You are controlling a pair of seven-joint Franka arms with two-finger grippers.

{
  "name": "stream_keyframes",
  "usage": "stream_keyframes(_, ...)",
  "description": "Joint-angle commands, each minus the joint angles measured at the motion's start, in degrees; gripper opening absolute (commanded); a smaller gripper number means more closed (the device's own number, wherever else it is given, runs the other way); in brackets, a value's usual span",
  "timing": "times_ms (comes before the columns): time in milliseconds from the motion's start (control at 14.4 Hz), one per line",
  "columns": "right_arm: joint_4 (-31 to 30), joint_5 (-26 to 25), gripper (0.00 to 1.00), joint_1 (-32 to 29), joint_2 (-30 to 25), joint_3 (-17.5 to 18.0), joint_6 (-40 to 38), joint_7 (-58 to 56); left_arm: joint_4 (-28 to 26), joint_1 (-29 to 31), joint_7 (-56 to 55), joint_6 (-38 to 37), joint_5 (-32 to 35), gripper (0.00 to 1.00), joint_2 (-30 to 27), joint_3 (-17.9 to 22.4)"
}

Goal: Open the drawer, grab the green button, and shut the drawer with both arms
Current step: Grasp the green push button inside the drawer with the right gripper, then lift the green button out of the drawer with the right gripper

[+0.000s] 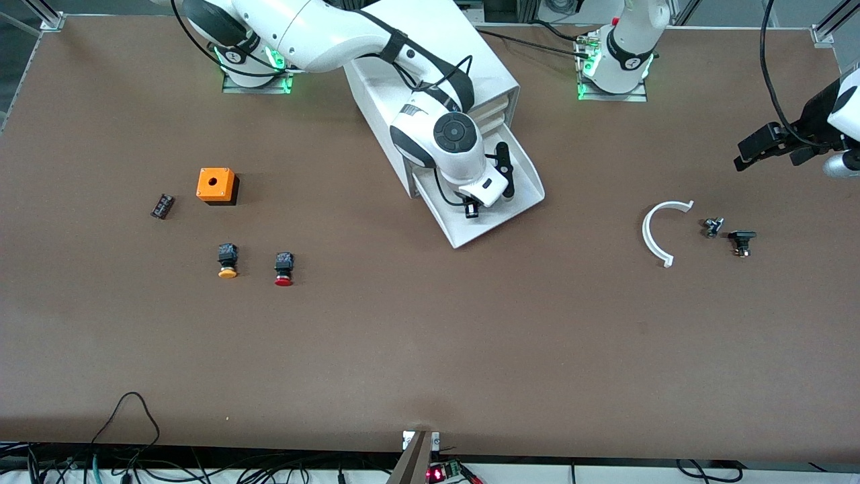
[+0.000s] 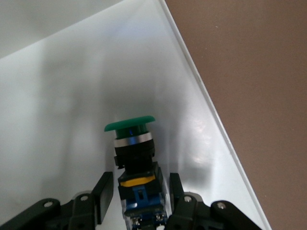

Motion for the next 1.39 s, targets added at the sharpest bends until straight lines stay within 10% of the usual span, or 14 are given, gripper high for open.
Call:
stream_keyframes(0, 1.97, -1.62, 0.42, 0.47, 1.03, 0.52, -0.02, 1.45, 0.93, -0.17, -0.64, -1.21, 1.72, 1.00, -0.32, 0.08)
stream_keyframes(834, 9.00, -1.27, 0.28, -0.41, -0.99, 2.98, -6.95, 4.34, 2.33, -0.35, -0.63, -1.21, 1.72, 1.00, 0.21, -0.53)
stream_keyframes(1321, 8.03, -1.44, 0.27, -5.76, -9.07, 2.37, -11.44, 24.59, 1.63, -0.61, -0.55, -0.42, 1.72, 1.00, 0.47, -1.67)
